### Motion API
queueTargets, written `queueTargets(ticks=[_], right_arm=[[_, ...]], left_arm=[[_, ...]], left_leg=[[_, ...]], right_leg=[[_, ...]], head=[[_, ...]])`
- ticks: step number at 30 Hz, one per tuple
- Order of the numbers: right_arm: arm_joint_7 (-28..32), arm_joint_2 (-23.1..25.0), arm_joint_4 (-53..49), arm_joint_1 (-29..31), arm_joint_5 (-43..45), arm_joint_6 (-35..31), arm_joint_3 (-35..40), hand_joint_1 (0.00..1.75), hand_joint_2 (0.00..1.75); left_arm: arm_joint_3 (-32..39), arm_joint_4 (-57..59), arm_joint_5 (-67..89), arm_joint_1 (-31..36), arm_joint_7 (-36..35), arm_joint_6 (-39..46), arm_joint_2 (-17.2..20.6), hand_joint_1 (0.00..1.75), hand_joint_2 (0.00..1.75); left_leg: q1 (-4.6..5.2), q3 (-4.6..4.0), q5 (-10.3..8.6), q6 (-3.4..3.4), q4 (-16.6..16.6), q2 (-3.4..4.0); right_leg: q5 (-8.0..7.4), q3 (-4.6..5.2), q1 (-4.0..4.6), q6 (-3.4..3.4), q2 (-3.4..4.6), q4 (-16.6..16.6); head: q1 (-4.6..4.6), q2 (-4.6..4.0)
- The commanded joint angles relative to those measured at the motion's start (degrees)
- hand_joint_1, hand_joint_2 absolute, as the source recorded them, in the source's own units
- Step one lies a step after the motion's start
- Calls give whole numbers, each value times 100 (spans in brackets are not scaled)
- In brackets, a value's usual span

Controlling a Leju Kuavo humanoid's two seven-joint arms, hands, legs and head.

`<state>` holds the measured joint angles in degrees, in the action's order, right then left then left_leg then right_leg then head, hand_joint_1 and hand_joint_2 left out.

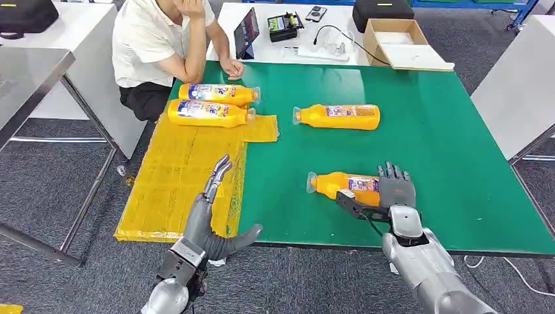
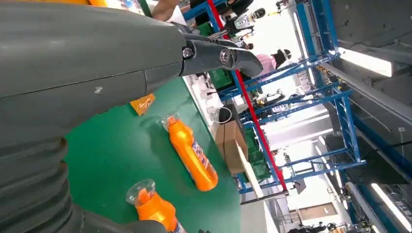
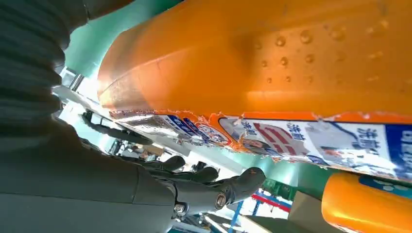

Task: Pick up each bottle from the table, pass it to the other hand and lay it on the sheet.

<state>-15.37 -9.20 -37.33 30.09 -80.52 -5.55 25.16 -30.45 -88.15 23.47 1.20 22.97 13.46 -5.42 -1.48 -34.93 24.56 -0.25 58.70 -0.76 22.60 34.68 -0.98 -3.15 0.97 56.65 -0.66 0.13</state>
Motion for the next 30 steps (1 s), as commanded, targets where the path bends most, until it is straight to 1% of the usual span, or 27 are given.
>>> queueTargets(ticks=[1,3,4,5,6,7,9,10,11,14,17,20,24,28,29,30], right_arm=[[-8,-9,497,-96,0,74,111,0,175],[-8,-9,497,-96,0,74,111,0,175],[712,183,622,-180,720,794,-609,175,175],[1770,-72,597,-296,1646,890,-744,175,175],[1897,-191,684,-349,1733,763,-709,175,175],[1999,-226,793,-327,1804,661,-650,175,175],[1999,-226,793,-327,1804,661,-650,175,175],[1991,-198,789,-304,1804,633,-627,175,175],[1986,-183,791,-288,1807,636,-609,175,175],[1943,-170,787,-269,1854,614,-542,175,175],[1929,-179,752,-270,1961,548,-417,175,175],[1914,-163,744,-276,2028,502,-358,175,175],[1925,-147,689,-320,2082,386,-341,175,175],[1997,-148,620,-355,2150,302,-350,175,175],[2222,-133,441,-465,2372,227,-463,175,175],[2362,-150,263,-601,2529,245,-502,175,175]], left_arm=[[-75,327,-3,164,-16,-24,39,0,175],[-75,327,-3,164,-16,-24,39,0,175],[-189,411,-451,228,-21,-546,103,0,175],[-194,582,-526,318,31,-560,120,0,175],[-204,724,-547,365,118,-517,106,0,175],[-220,818,-561,401,179,-483,101,0,175],[-220,818,-561,401,179,-483,101,0,175],[-222,792,-561,397,179,-483,112,0,175],[-225,773,-560,394,179,-483,117,0,175],[-233,731,-559,382,179,-481,131,0,175],[-236,706,-559,377,179,-478,143,0,175],[-233,707,-559,383,179,-476,138,0,175],[-236,689,-558,369,177,-473,133,0,175],[-231,664,-558,353,177,-471,131,0,175],[-150,645,-606,290,128,-385,74,0,175],[-61,617,-683,220,97,-294,3,0,175]], left_leg=[[0,1,-8,11,-13,-9],[1,0,-9,12,-14,-9],[0,3,-5,10,-10,-7],[0,-1,-10,12,-15,-10],[-1,5,-7,9,-13,-13],[1,1,-16,14,-21,-41],[0,8,-13,14,-22,-34],[2,19,-4,10,-15,-19],[-1,15,-7,13,-18,-24],[-2,20,0,8,-12,-14],[-2,17,-5,12,-18,-22],[-5,19,1,8,-10,-17],[-6,17,-2,11,-14,-18],[-5,15,-2,10,-16,-18],[-5,14,1,8,-10,-16],[-3,11,-9,16,-27,-19]], right_leg=[[-3,-9,5,13,-23,-15],[-3,-7,4,14,-25,-15],[-1,-9,4,11,-20,-11],[-4,-7,5,14,-27,-17],[-1,-13,5,11,-25,-14],[0,-20,4,12,-57,-23],[-1,-15,6,13,-52,-26],[1,-23,3,9,-31,-19],[-1,-24,7,12,-40,-24],[2,-26,7,11,-26,-16],[2,-27,9,14,-38,-23],[5,-27,8,8,-24,-15],[3,-27,10,11,-29,-21],[3,-26,9,12,-28,-20],[5,-25,9,10,-23,-15],[-1,-25,10,20,-39,-30]], head=[[0,0],[0,0],[0,0],[0,0],[2,0],[0,0],[2,0],[-2,0],[7,0],[2,0],[0,0],[2,0],[0,0],[0,0],[2,0],[0,0]])
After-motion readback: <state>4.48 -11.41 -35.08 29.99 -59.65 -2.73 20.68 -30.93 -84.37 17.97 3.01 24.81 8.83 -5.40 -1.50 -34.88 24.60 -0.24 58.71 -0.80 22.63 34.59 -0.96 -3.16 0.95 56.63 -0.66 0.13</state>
